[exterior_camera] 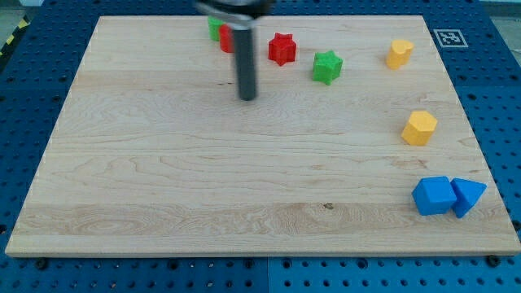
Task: Move the green star to the yellow heart
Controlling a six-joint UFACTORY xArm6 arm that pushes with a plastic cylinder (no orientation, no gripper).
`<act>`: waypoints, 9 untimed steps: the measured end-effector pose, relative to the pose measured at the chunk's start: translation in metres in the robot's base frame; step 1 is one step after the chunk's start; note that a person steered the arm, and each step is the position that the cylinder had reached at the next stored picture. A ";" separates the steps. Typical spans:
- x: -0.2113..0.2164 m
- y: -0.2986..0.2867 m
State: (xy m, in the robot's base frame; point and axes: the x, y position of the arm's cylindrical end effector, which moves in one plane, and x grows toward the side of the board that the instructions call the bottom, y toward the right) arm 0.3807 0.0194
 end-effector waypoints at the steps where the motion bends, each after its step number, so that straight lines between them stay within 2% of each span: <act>1: -0.044 0.081; 2: -0.079 0.068; 3: -0.054 0.073; 4: -0.047 0.096; 5: -0.080 0.031; 6: -0.096 0.005; 8: -0.038 0.172; 9: -0.032 0.206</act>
